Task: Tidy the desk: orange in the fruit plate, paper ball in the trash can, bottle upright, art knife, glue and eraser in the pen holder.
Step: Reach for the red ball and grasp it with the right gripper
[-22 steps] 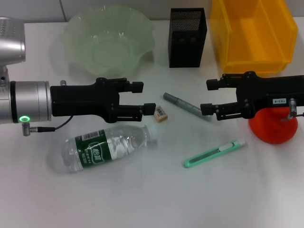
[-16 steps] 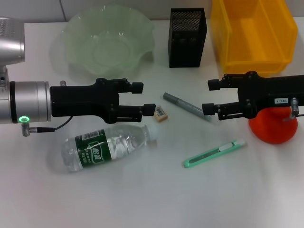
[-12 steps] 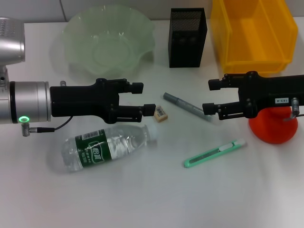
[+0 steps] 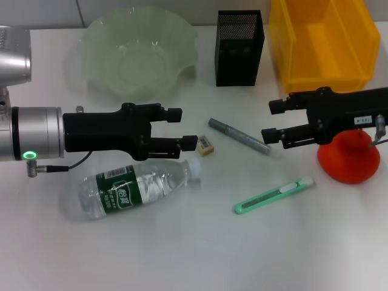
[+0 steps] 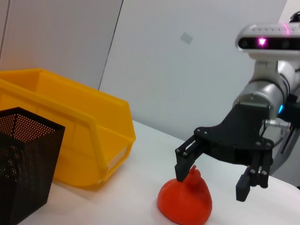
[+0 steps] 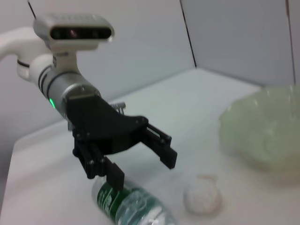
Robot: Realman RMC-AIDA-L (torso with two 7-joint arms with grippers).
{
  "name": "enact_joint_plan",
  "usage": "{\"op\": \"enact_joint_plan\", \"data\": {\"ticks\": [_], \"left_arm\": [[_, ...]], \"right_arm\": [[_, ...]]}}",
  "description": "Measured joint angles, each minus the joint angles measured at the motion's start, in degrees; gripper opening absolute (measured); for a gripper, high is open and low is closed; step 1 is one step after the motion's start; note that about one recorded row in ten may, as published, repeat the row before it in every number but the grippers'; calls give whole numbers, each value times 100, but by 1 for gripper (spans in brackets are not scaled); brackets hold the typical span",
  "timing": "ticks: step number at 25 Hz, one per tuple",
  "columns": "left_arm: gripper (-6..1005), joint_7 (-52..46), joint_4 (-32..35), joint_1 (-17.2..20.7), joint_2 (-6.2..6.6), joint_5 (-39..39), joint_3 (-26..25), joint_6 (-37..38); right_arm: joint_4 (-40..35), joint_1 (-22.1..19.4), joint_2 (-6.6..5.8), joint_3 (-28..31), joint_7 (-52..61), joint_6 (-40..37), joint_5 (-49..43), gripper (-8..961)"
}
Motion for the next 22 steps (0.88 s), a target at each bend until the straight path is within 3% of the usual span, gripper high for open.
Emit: {"op": "enact_joint_plan", "data": {"ticks": [4,5,10,17,22], "left_arm": [[785,35,0,20,-6,0,-1,6],[785,46,0,30,-11,-1,0,8],[785,55,0,50,-19,-1,-6,10],[785,59,0,60,-57,-1,-9,17],[785,59,0,87,-72,-30,-55,55]], "right_arm": [[-479,191,-50,47,729,-409,-531,801],[-842,365,-116,59,1273,-776,-992,801],[-1737,625,-170,365,1828,-1473,-1996,801],[-2028,1018,-244,544,2135,-1719,-3247,801],[-2088,1186,-195,483,2212,-1439,-4158,788]]}}
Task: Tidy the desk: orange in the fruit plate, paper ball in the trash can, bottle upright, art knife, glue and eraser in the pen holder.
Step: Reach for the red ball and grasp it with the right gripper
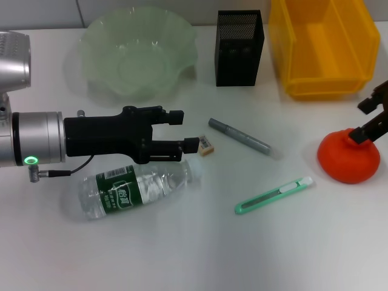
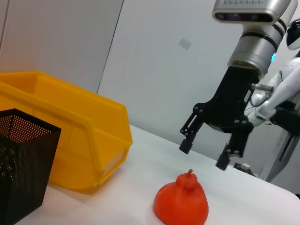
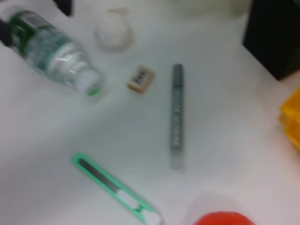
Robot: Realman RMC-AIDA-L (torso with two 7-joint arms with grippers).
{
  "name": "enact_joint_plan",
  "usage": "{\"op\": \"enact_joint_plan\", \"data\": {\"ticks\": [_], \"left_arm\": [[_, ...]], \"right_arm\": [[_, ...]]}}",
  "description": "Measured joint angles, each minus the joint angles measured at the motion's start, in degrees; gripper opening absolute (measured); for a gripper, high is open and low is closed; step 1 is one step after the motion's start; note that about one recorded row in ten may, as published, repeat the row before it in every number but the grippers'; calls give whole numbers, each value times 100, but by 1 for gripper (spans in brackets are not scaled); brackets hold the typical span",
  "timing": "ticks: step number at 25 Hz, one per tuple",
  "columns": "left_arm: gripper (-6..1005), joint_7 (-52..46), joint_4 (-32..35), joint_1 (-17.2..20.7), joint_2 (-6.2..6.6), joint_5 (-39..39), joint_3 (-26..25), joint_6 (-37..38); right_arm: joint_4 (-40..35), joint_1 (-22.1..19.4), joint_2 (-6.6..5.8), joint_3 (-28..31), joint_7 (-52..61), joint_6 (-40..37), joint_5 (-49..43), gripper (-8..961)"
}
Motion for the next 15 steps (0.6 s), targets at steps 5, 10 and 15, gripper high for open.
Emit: {"op": "enact_joint_plan", "data": {"ticks": [5,10,15], "left_arm": [[784,0,0,10,-7,-12,-5,0],[785,0,0,9,-10,-18,-12,-2],[784,0,0,-1,-11,-24,-23,-9]], "right_arm": [[37,-17,63,-137,-4,277,-129,759],[162,-99,239,-359,-115,686,-152,730],[351,-149,389,-518,-177,1106,-353,701]]}}
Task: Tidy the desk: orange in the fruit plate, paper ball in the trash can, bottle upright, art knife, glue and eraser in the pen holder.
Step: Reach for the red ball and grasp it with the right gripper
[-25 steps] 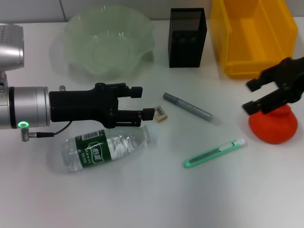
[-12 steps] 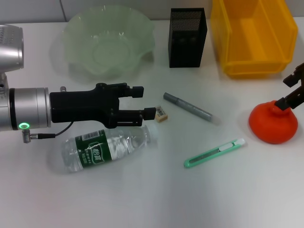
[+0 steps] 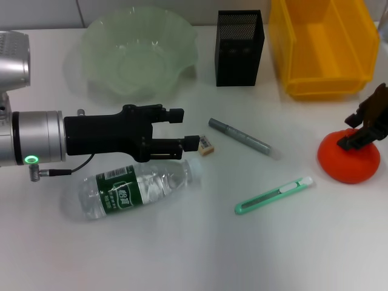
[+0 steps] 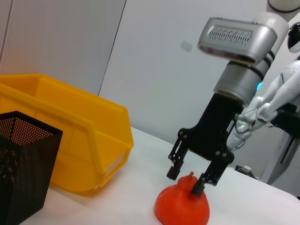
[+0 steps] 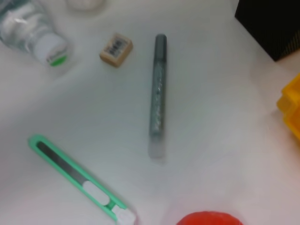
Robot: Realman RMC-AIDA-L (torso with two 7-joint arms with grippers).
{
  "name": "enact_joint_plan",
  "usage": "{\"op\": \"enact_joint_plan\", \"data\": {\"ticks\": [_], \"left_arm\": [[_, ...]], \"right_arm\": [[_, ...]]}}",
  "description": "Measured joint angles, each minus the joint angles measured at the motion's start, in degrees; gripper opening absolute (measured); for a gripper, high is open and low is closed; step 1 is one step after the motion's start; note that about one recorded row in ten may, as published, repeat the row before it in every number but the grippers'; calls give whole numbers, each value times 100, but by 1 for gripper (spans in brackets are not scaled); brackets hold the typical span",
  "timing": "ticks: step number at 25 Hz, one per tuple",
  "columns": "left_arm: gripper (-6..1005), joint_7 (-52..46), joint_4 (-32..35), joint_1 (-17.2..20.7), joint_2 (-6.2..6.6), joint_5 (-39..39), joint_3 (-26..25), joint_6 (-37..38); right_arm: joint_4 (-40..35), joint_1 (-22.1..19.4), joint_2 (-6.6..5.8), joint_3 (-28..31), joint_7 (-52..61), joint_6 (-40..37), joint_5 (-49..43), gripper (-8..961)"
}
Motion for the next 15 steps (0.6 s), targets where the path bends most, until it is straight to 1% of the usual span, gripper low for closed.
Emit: {"op": "enact_joint_plan", "data": {"ticks": [5,10,15], "left_arm": [[784,0,0,-11,0,0,-50,3],[784,0,0,-10,3,0,-82,11],[784,0,0,3,9,0,-108,15]], "right_arm": [[131,-46,114,-124,-30,322,-110,578],[59,-103,147,-189,-136,370,-111,456],[51,-75,128,-192,-152,351,-107,342]]}}
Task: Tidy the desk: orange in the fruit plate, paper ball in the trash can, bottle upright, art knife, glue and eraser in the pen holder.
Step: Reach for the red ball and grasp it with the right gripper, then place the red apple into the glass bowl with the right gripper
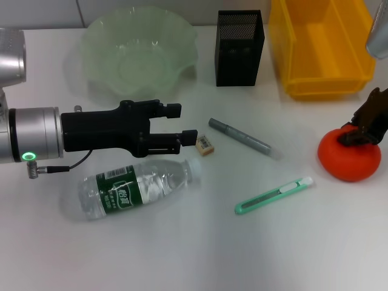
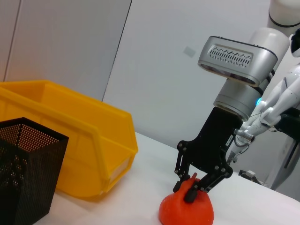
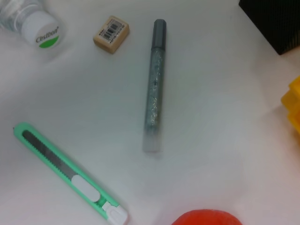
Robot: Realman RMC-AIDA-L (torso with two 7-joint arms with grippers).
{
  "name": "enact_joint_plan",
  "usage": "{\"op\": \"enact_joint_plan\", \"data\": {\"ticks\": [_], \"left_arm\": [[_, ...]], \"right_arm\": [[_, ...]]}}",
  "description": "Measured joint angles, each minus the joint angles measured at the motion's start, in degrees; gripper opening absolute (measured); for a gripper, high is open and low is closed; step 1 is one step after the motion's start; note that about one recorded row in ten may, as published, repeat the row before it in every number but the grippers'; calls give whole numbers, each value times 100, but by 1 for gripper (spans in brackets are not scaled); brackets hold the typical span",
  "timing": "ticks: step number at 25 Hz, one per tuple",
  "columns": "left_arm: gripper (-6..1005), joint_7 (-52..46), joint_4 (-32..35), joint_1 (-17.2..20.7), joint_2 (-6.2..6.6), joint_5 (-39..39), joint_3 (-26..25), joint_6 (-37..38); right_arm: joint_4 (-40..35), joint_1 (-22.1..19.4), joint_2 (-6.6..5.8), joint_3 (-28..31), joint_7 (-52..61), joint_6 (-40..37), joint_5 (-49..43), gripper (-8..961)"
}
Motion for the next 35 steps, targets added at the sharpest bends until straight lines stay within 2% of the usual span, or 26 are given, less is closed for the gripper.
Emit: {"op": "enact_joint_plan", "data": {"ticks": [4,7,8,9,10,11,16,25,28,32,35], "left_arm": [[785,0,0,4,0,6,-36,3],[785,0,0,7,0,13,-40,3],[785,0,0,10,0,14,-40,2],[785,0,0,15,0,14,-40,2],[785,0,0,22,0,14,-40,1],[785,0,0,22,0,14,-40,1],[785,0,1,65,0,10,-72,-3],[785,45,9,93,-11,7,-138,14],[785,47,9,93,-31,4,-138,14],[785,60,10,92,-50,3,-147,13],[784,68,9,92,-59,1,-158,13]], "right_arm": [[-89,18,-20,40,-10,-29,43,186],[-222,8,-46,63,-90,-151,234,158],[-330,-11,-96,92,-146,-298,483,149],[-330,-11,-96,92,-146,-298,483,143],[-462,-23,-162,211,-198,-464,765,136],[-462,-23,-162,211,-198,-464,765,130],[-772,-46,-198,809,-540,-743,1251,105],[-773,-68,-227,1146,-817,-274,2619,103],[-718,-115,-155,1137,-1017,122,3204,102],[-576,-139,80,1101,-1412,834,3915,100],[-229,85,200,1092,-1615,1222,4059,99]]}}
